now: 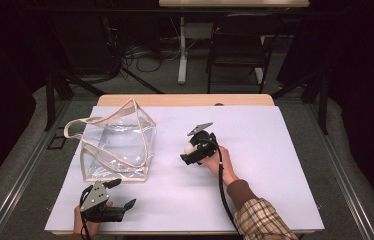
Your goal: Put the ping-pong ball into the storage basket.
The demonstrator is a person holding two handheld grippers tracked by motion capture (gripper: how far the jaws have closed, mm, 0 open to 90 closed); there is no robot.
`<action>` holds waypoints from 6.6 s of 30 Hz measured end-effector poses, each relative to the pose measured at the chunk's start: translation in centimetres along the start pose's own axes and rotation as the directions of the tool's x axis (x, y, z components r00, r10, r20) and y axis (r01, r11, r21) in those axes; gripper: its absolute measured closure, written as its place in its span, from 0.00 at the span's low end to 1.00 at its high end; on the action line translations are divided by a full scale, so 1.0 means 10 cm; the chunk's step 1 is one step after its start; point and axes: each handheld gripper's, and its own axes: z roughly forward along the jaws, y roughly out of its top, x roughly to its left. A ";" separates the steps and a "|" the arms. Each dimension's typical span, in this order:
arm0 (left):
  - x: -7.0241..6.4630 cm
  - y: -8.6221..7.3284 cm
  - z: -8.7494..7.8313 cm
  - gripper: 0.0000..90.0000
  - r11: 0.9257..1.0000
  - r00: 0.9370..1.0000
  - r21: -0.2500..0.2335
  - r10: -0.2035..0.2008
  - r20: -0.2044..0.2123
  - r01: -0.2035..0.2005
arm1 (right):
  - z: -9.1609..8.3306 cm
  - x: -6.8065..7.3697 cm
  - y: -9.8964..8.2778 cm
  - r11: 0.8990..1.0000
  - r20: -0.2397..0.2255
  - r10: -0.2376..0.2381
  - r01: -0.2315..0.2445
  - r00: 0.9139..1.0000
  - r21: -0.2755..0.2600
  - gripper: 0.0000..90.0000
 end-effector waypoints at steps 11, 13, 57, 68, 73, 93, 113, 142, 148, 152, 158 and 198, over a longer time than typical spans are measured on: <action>0.00 0.00 0.00 0.18 1.000 1.000 -0.004 0.000 0.002 0.000 | 0.11 -0.01 -0.02 0.999 0.031 0.006 -0.007 1.000 0.034 0.32; 0.01 0.00 0.00 0.18 1.000 1.000 -0.005 -0.002 0.001 0.002 | 0.11 -0.01 -0.02 1.000 0.030 0.004 -0.005 1.000 0.028 0.34; 0.00 0.00 -0.01 0.18 1.000 1.000 -0.003 0.002 0.008 -0.002 | -0.21 0.02 0.07 0.997 0.040 -0.075 0.075 0.996 0.019 0.56; 0.00 0.00 -0.01 0.18 1.000 1.000 -0.003 0.003 0.009 -0.003 | -0.31 0.01 0.09 0.997 0.038 -0.072 0.072 0.997 0.008 0.57; 0.00 0.00 -0.01 0.18 1.000 1.000 -0.003 0.002 0.008 -0.002 | -0.36 0.00 0.09 0.996 0.041 -0.088 0.088 0.995 0.000 0.57; 0.00 0.00 -0.01 0.18 1.000 1.000 -0.005 0.003 0.006 -0.003 | -0.54 -0.02 0.13 0.997 0.047 -0.073 0.074 0.996 -0.024 0.57; 0.00 0.01 0.00 0.18 1.000 1.000 -0.004 0.004 0.005 -0.004 | -0.79 -0.01 0.24 0.995 0.052 -0.083 0.086 0.995 -0.058 0.57; 0.00 0.01 -0.01 0.18 1.000 1.000 -0.007 0.006 0.003 -0.006 | -1.02 0.02 0.36 0.991 0.067 -0.101 0.106 0.993 -0.080 0.57; 0.00 0.01 -0.01 0.18 1.000 1.000 -0.007 0.006 0.002 -0.006 | -1.07 0.03 0.40 0.990 0.066 -0.107 0.112 0.992 -0.087 0.57; 0.00 0.01 -0.01 0.18 1.000 1.000 -0.007 0.006 0.001 -0.006 | -1.10 0.03 0.42 0.989 0.068 -0.109 0.115 0.992 -0.092 0.57; 0.00 0.01 -0.01 0.18 1.000 1.000 -0.008 0.006 0.002 -0.006 | -1.15 0.05 0.46 0.988 0.068 -0.117 0.124 0.991 -0.095 0.57; 0.00 0.01 0.00 0.18 1.000 1.000 -0.007 0.004 0.006 -0.004 | -1.31 0.07 0.71 0.982 0.078 -0.137 0.146 0.987 -0.116 0.57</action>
